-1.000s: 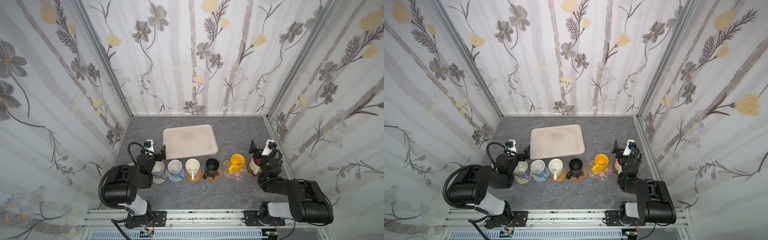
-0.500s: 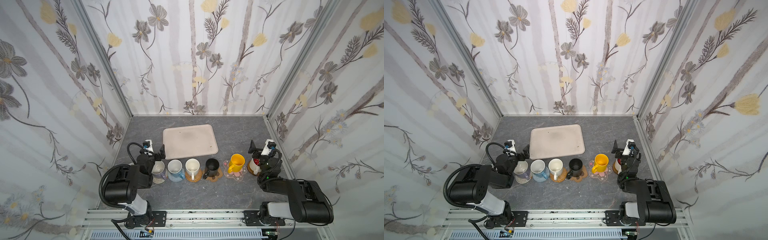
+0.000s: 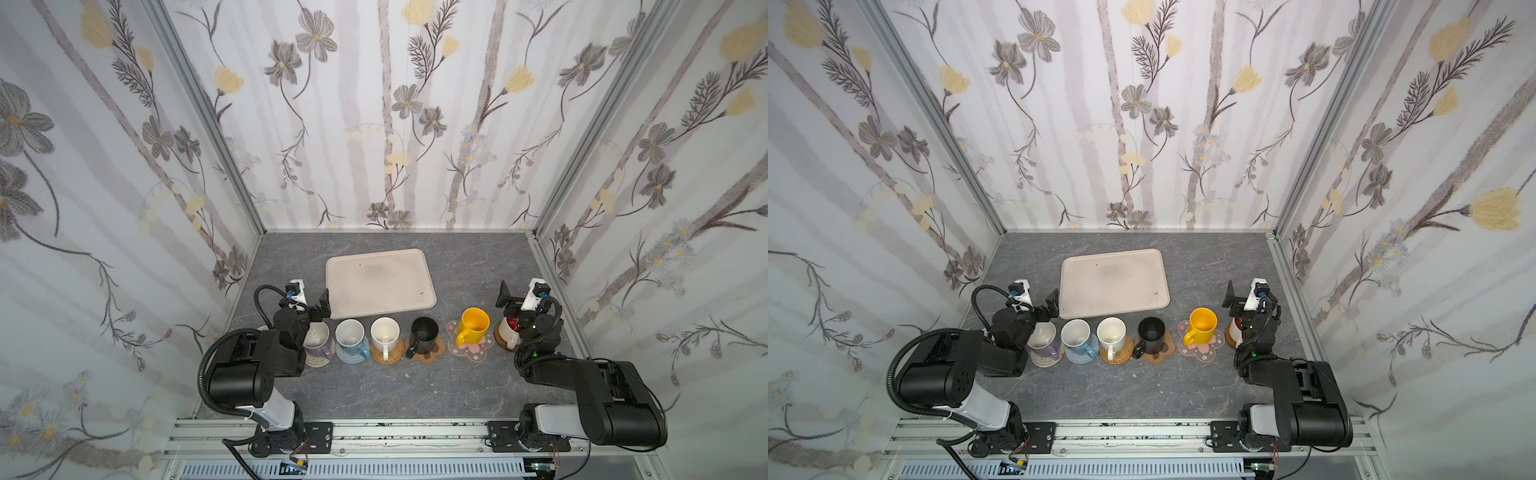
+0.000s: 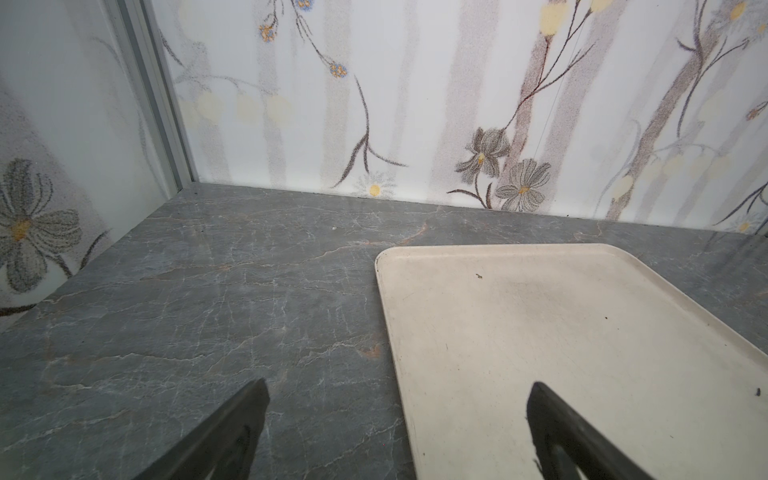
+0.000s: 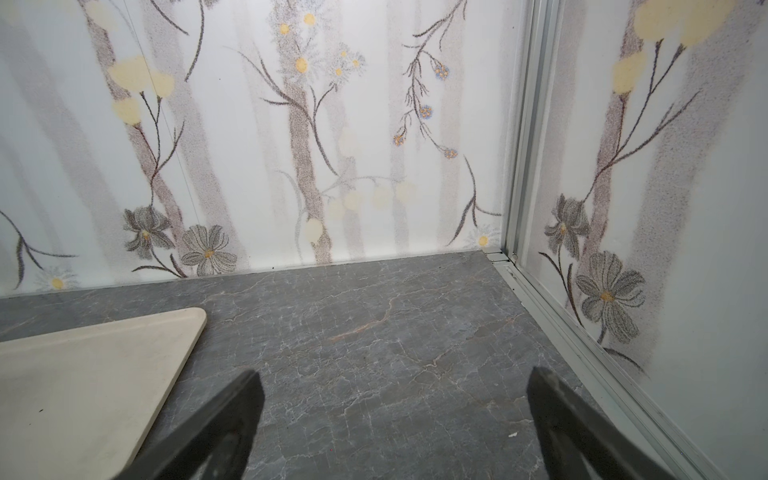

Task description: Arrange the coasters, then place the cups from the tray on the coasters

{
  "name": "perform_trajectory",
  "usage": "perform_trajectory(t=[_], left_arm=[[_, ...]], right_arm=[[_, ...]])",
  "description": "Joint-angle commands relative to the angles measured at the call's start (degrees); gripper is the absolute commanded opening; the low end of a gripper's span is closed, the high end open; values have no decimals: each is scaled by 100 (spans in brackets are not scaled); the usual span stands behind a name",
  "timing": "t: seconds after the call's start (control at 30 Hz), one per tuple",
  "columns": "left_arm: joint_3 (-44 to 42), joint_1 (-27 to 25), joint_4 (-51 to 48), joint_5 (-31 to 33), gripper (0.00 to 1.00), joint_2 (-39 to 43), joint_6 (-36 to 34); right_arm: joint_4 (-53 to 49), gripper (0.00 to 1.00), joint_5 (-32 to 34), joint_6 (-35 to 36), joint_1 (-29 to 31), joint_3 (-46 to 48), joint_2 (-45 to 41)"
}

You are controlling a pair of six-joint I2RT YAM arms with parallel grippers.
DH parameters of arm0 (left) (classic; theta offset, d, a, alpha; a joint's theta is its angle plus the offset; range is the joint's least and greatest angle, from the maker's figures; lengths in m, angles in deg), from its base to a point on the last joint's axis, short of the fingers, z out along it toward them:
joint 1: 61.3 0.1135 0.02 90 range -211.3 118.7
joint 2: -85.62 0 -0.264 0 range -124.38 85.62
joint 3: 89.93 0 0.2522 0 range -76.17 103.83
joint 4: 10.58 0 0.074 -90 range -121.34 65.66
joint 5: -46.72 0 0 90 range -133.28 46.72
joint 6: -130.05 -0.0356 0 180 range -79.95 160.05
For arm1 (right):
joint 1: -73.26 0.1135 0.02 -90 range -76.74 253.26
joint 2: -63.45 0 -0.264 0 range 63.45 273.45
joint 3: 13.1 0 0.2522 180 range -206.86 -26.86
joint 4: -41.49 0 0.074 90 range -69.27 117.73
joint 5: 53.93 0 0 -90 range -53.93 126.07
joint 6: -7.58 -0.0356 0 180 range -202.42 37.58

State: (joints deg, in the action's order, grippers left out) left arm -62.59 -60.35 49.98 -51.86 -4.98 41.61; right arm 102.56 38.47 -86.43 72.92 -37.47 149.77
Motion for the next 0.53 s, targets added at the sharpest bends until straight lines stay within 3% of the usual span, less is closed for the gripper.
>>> perform_trajectory(t=[0.0, 0.5], left_arm=[[0, 2, 209, 7, 100, -8, 28], [0, 1, 207, 14, 100, -10, 24]], right_arm=[[105, 100, 69, 74, 8, -45, 16], [23, 100, 142, 139, 69, -87, 16]])
